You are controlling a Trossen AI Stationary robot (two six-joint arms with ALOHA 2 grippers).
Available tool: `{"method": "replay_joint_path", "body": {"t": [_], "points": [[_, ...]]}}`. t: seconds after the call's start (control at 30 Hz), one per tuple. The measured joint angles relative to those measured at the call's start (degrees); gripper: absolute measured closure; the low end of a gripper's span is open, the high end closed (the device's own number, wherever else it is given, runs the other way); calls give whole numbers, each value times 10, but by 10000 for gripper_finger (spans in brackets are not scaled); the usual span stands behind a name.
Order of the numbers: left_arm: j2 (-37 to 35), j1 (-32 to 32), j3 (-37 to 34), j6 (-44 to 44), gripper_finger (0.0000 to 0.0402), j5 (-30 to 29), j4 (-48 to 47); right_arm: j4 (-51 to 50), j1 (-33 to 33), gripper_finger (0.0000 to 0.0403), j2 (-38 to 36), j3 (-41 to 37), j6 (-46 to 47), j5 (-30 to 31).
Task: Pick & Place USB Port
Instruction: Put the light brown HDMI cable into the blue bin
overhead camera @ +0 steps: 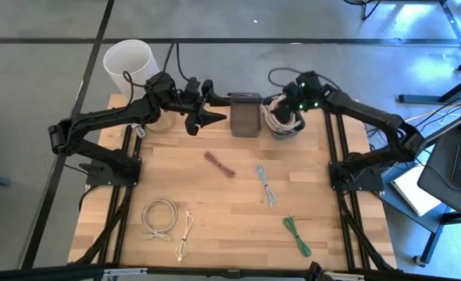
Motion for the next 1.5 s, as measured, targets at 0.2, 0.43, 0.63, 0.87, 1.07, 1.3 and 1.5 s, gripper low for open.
{"method": "replay_joint_path", "body": {"t": [0.2,0.43,0.63,0.87,1.07,1.3,1.5], "points": [[0,0,0,1,148,41,-71,-86,40,108,-58,132,40,-110],[-2,-13,0,-5,148,106,-202,-128,186,156,-128,167,111,-200],[-12,-56,-1,-40,148,103,-283,-194,316,294,-163,167,111,-32],[-92,-188,-1,-78,170,-47,-321,-196,379,385,-164,168,110,67],[-148,-328,0,-170,197,-224,-464,-197,381,398,-153,168,84,76],[-121,-444,0,-309,219,-319,-714,-196,378,391,-144,168,79,77],[-70,-502,-20,-327,228,-317,-862,-186,378,397,-144,168,79,76]]}}
